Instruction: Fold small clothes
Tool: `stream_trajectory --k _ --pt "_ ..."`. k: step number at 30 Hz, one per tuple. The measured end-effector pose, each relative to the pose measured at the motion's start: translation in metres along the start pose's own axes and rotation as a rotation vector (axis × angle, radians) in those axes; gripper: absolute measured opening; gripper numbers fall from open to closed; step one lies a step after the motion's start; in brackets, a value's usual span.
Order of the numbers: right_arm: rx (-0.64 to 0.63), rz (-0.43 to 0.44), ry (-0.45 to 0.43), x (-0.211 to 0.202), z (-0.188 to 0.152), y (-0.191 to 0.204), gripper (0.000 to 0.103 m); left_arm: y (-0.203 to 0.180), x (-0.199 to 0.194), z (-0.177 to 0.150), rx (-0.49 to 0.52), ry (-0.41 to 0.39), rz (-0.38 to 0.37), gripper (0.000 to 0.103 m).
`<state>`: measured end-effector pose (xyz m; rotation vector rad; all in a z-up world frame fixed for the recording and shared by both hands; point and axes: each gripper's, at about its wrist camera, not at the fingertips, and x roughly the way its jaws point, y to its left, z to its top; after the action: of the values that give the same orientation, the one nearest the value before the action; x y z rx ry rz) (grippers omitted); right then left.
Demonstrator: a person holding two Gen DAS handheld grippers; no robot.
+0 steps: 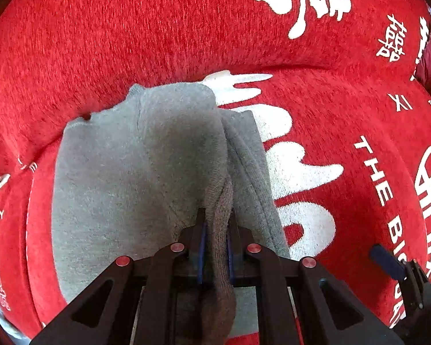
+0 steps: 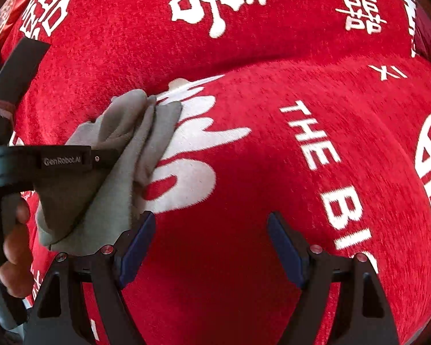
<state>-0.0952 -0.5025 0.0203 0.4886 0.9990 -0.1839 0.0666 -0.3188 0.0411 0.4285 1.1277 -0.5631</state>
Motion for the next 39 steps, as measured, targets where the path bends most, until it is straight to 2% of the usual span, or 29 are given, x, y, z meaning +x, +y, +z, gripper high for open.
stream_trajectory --k 5,7,11,13,16,17,18,19,20,21,23,25,27,29,31,33,34,36,39 --pt "0.007 0.015 -0.016 -0.004 0.000 0.003 0.082 0.011 -0.039 0.007 -0.024 -0.073 -0.032 0.012" --pt "0.001 0.019 -0.026 -0.006 -0.001 0.007 0.082 0.013 -0.044 0.013 -0.045 -0.077 -0.049 0.012" --pt "0.001 0.020 -0.019 -0.005 -0.002 0.008 0.082 0.005 -0.023 0.009 -0.050 -0.027 -0.077 0.012" --pt "0.009 0.016 -0.008 -0.003 -0.003 0.006 0.082 -0.008 0.002 0.001 -0.013 0.012 -0.052 0.012" --pt "0.016 0.006 -0.003 -0.006 -0.004 0.002 0.082 -0.018 0.007 -0.005 0.016 -0.025 -0.008 0.013" --pt "0.016 0.003 -0.004 -0.007 -0.004 0.002 0.082 -0.019 0.006 -0.004 0.014 -0.019 -0.004 0.017" --pt "0.016 -0.001 -0.006 -0.009 -0.004 -0.001 0.082 -0.018 0.003 -0.003 0.008 -0.011 -0.023 0.032" --pt "0.016 -0.006 -0.008 -0.011 -0.004 -0.003 0.082 -0.015 -0.004 -0.001 -0.001 -0.002 -0.068 0.040" --pt "0.018 -0.008 -0.009 -0.014 -0.004 -0.005 0.082 -0.012 -0.012 0.000 -0.013 0.004 -0.114 0.058" --pt "0.021 -0.009 -0.010 -0.016 -0.003 -0.007 0.082 -0.009 -0.019 -0.001 -0.026 -0.002 -0.127 0.067" --pt "0.027 -0.001 -0.019 -0.025 -0.003 -0.010 0.082 0.003 -0.045 -0.003 -0.050 -0.046 -0.138 0.070" --pt "0.025 0.009 -0.027 -0.032 -0.002 -0.010 0.082 0.021 -0.069 -0.011 -0.068 -0.081 -0.196 0.070" --pt "0.023 0.036 -0.036 -0.040 -0.001 -0.007 0.082 0.051 -0.085 -0.024 -0.114 -0.113 -0.223 0.070" --pt "0.027 0.086 -0.041 -0.047 0.002 0.001 0.082 0.085 -0.092 -0.040 -0.165 -0.149 -0.176 0.070" --pt "0.029 0.153 -0.042 -0.050 0.003 0.013 0.082 0.115 -0.085 -0.059 -0.217 -0.155 -0.066 0.070" --pt "0.021 0.235 -0.031 -0.048 0.002 0.033 0.082 0.138 -0.070 -0.075 -0.246 -0.120 0.032 0.070" --pt "0.012 0.248 -0.029 -0.047 0.001 0.041 0.082 0.149 -0.058 -0.083 -0.263 -0.085 0.052 0.070" --pt "-0.049 0.252 -0.042 -0.046 -0.003 0.068 0.082 0.164 -0.045 -0.097 -0.309 -0.044 0.038 0.070" --pt "-0.178 0.196 -0.072 -0.041 0.002 0.108 0.082 0.171 -0.032 -0.109 -0.345 -0.023 0.011 0.070"
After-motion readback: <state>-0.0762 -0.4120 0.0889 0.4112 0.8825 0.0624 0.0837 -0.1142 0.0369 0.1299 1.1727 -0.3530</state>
